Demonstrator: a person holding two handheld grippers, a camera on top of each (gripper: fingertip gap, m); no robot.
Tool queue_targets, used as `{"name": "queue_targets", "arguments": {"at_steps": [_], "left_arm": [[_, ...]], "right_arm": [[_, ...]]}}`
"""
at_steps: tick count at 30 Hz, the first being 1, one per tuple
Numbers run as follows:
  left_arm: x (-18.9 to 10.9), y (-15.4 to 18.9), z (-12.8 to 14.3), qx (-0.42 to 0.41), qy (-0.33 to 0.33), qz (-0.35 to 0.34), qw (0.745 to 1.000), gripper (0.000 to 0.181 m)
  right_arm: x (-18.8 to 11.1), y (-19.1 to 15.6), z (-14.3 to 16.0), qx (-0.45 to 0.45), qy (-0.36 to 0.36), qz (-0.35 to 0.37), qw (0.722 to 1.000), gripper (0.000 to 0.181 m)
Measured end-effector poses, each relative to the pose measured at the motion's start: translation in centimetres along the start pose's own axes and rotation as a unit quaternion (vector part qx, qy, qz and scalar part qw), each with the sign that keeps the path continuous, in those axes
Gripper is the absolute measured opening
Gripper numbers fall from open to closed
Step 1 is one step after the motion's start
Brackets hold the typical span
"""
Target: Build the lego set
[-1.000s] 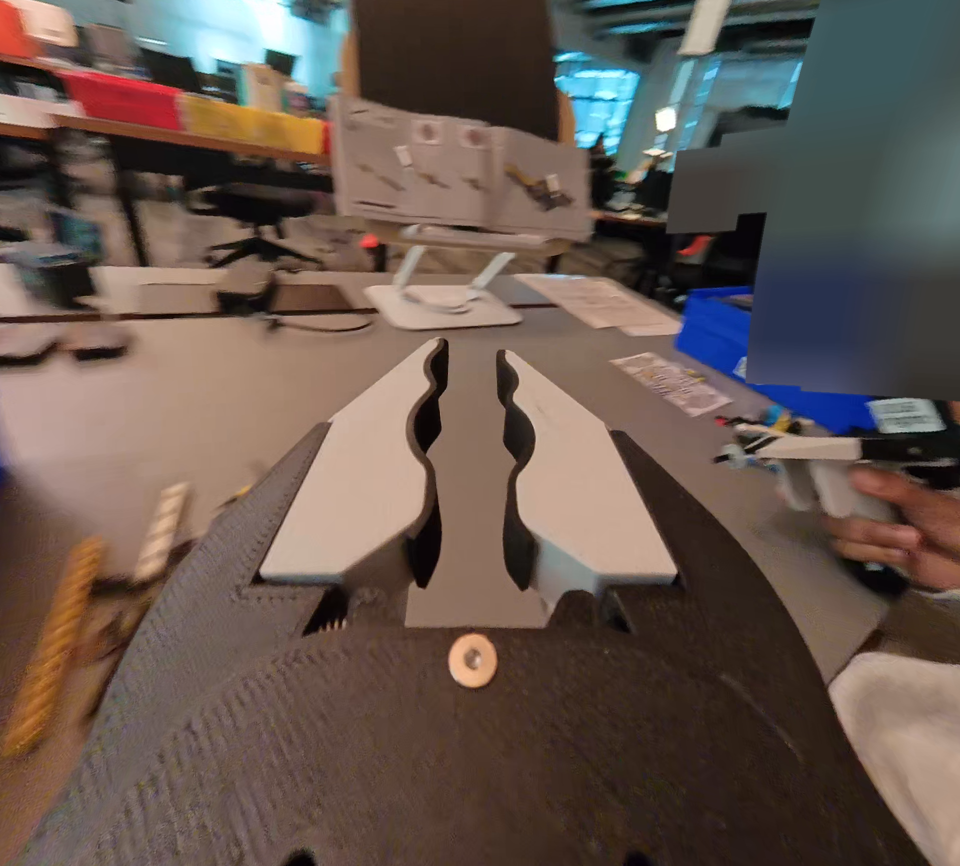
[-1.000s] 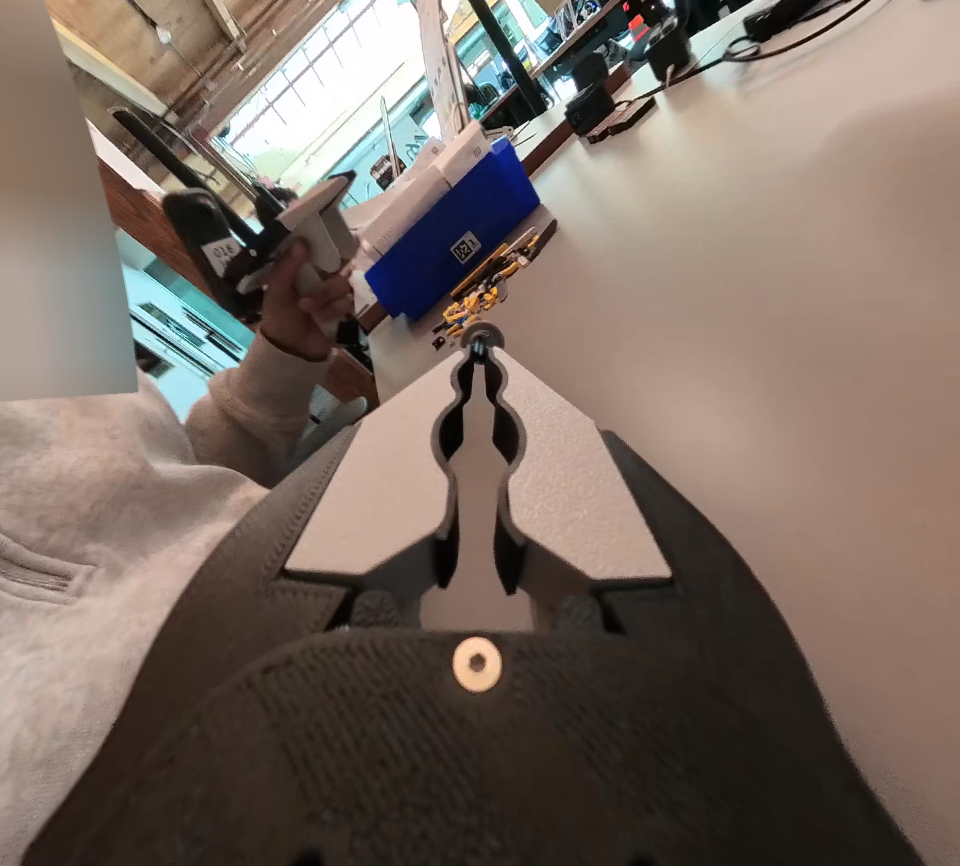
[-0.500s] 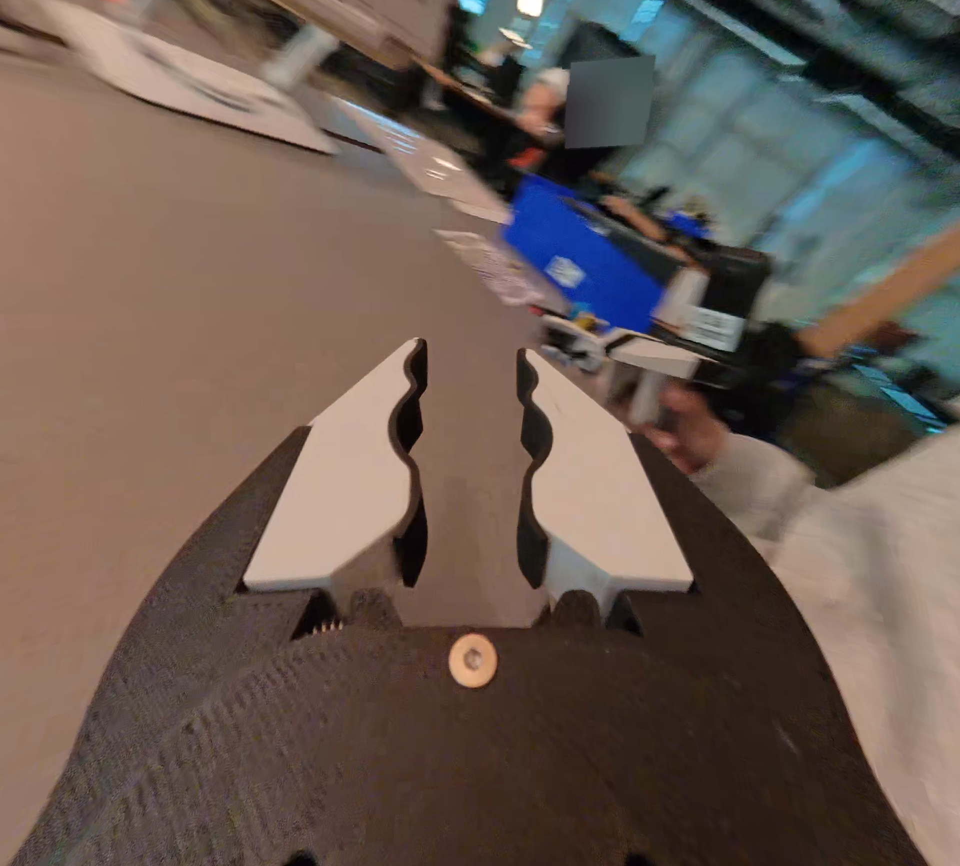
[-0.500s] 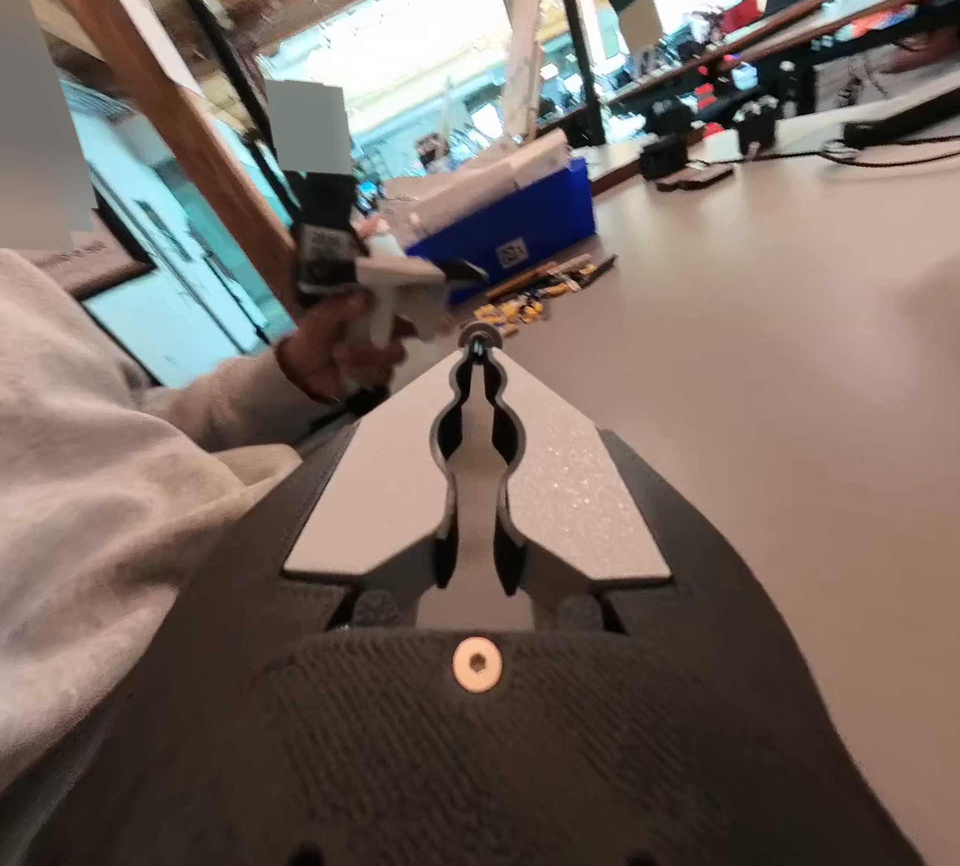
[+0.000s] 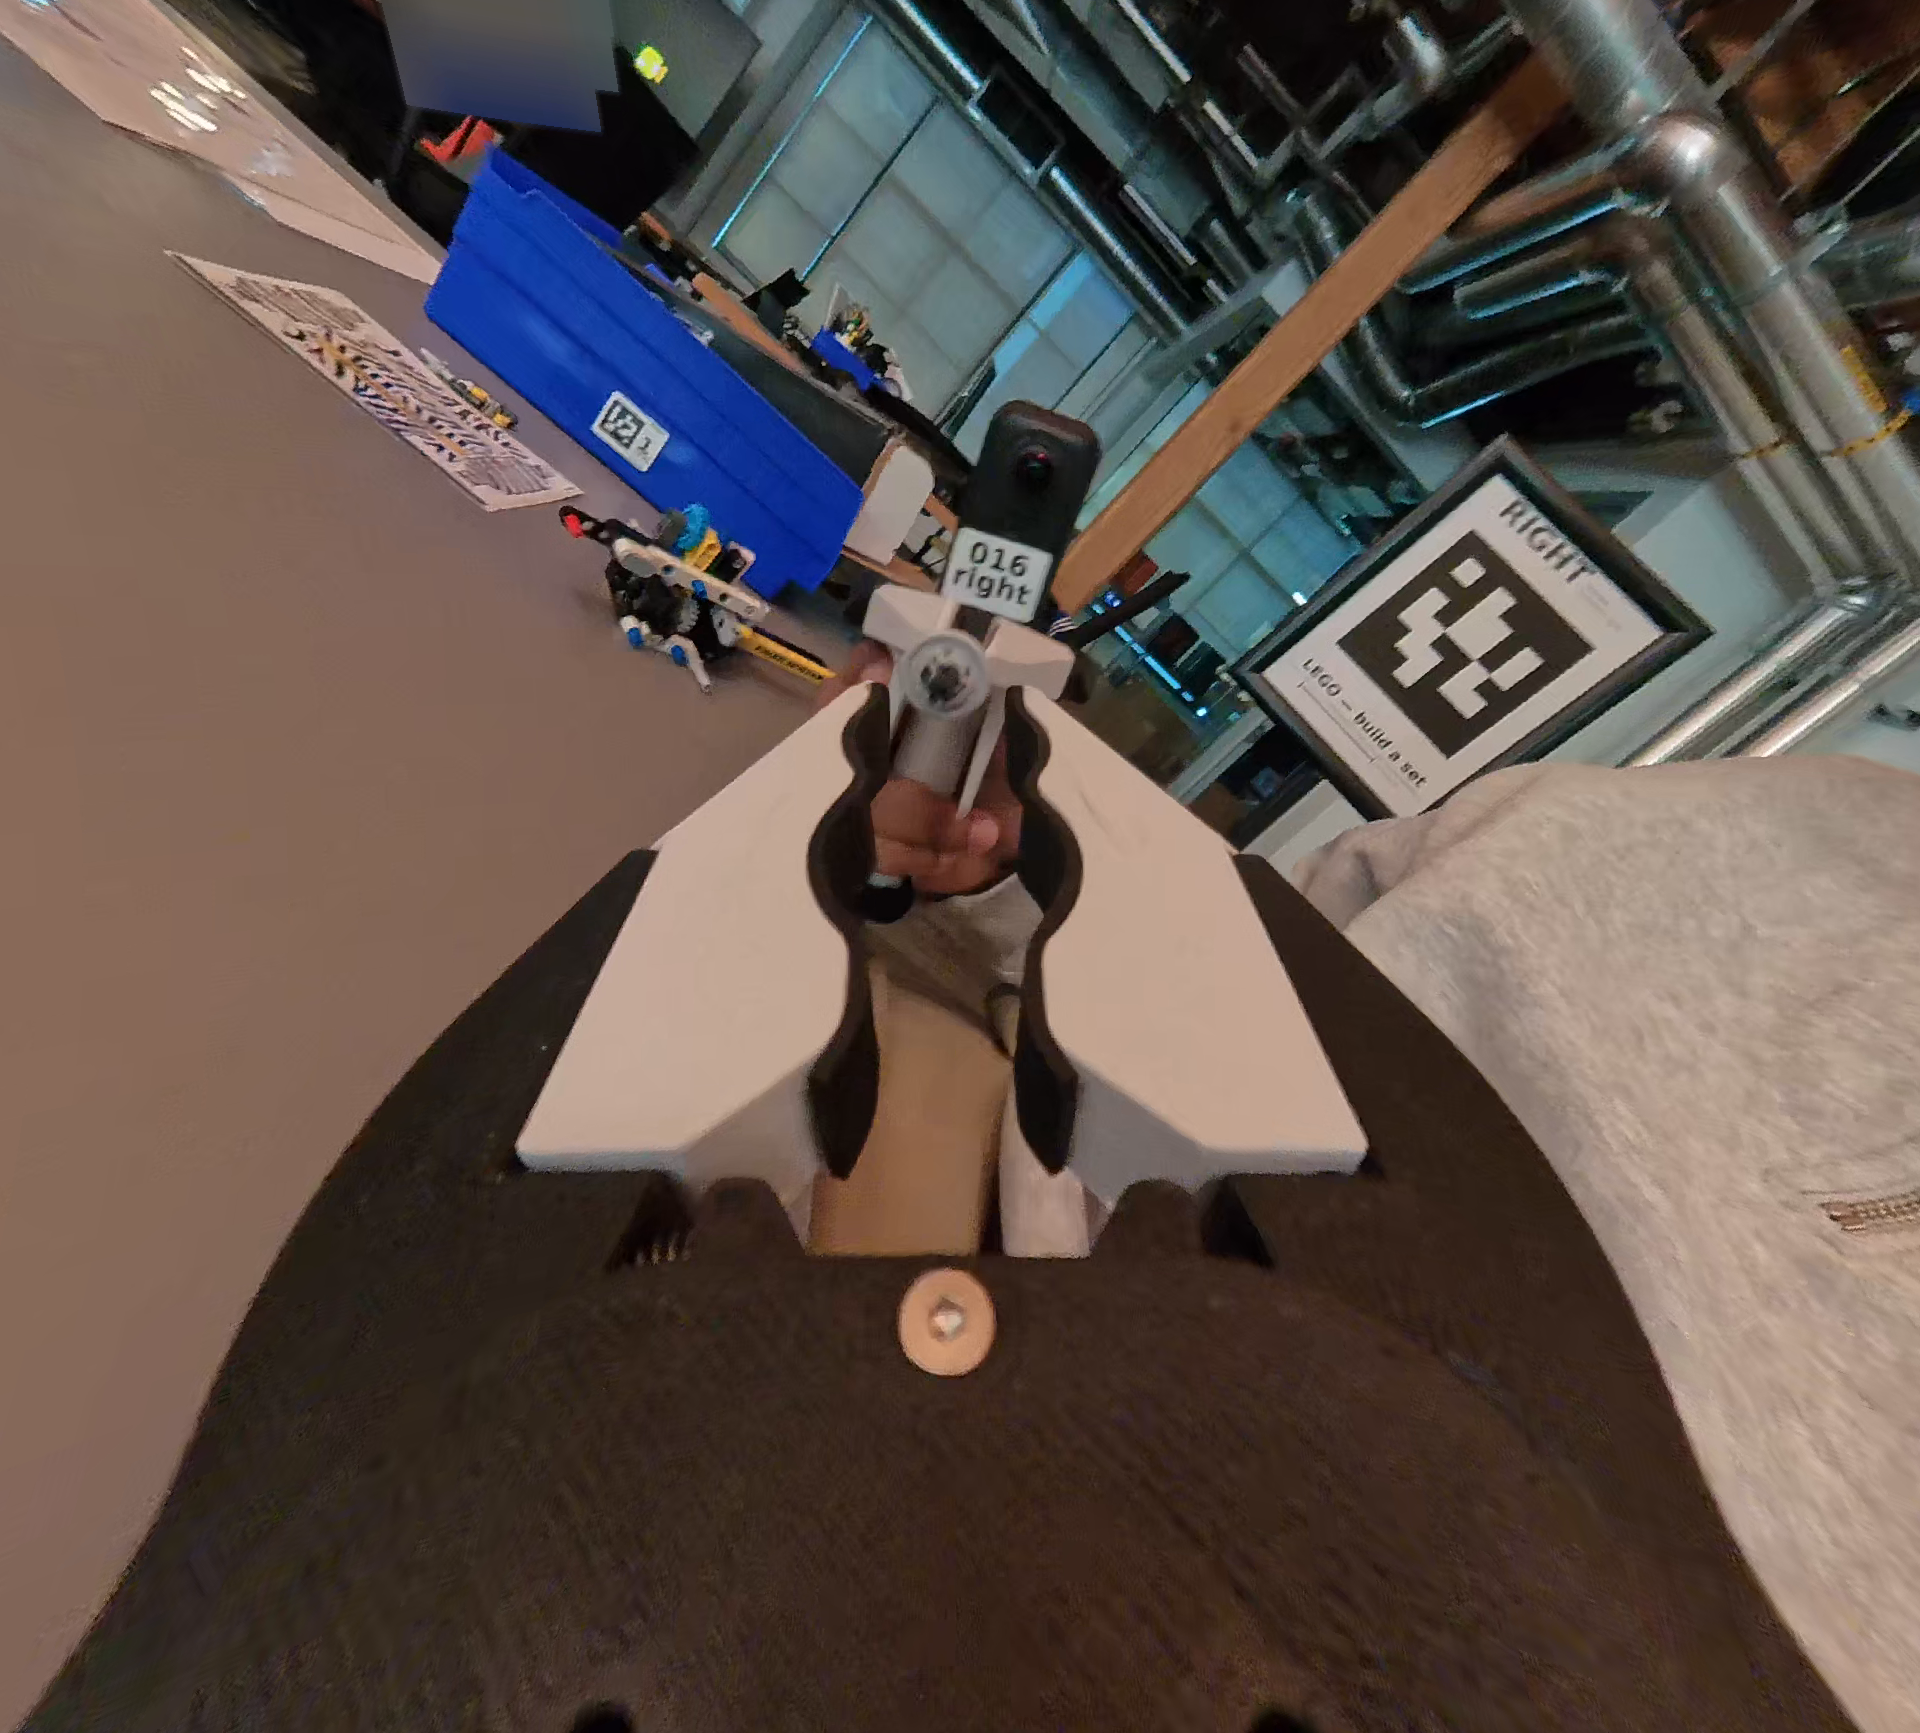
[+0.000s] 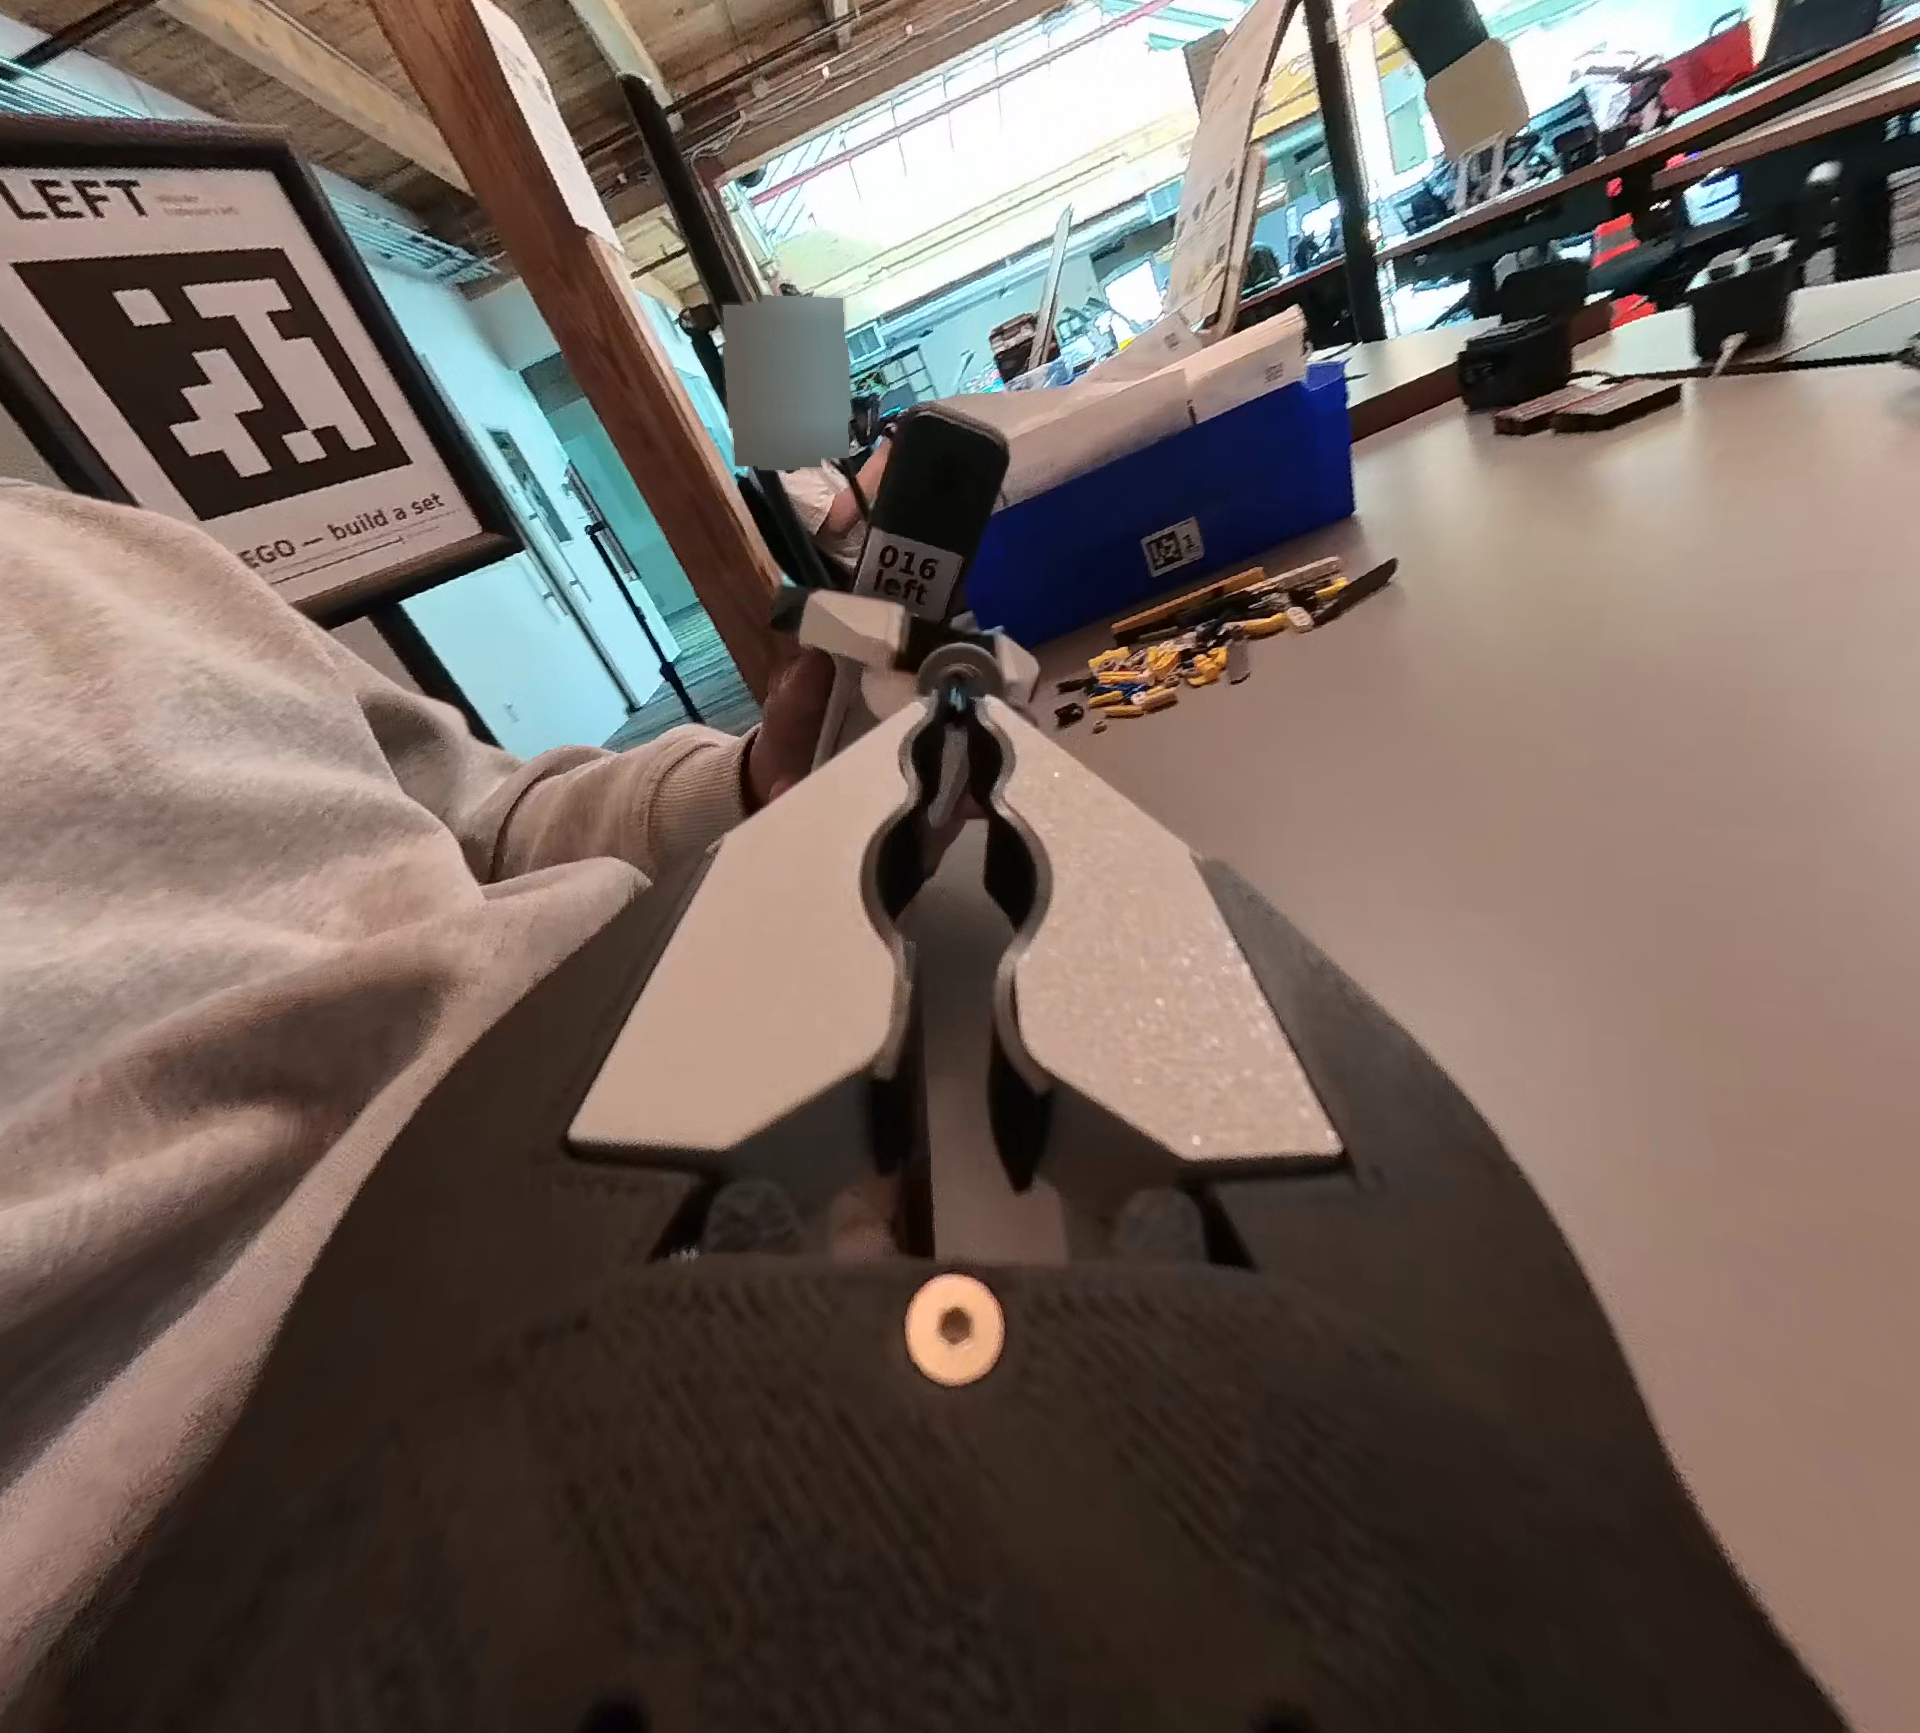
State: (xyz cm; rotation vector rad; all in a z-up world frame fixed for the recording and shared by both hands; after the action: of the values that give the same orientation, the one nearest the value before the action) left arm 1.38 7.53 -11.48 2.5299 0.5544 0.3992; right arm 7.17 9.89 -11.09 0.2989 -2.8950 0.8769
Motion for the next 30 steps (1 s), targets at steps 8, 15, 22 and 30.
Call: {"name": "queue_targets", "arguments": {"at_steps": [8,15,22,30], "left_arm": [[0.0,0.3,0.4,0.000,-0.011,0.009,1.000,0.010],[0.4,0.6,0.7,0.022,-0.018,0.012,1.000,0.001],[-0.4,-0.3,0.2,-0.014,-0.016,0.020,1.000,0.002],[-1.3,-1.2,1.1,-0.068,-0.056,0.043,0.995,0.001]], "right_arm": [[0.5,-0.6,0.3,0.013,-0.003,-0.018,1.000,0.002],[0.3,-0.5,0.3,0.019,-0.001,-0.018,1.000,0.002],[-0.1,0.1,0.6,-0.094,-0.030,0.025,0.995,0.043],[0.6,0.3,2.6,-0.303,-0.086,0.069,0.947,0.038]]}}
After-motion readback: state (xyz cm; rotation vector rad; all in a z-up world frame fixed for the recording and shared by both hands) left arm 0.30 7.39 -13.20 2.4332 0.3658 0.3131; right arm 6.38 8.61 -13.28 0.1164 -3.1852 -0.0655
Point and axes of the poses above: each gripper's, where its closed fingertips meet, x out along the fingers, z out of its underside, y = z × x across the jaws, the point moved 2 cm from there along -x, back along the fingers, and after that the axes turned 10 degrees about x, right-handed, at the moved point
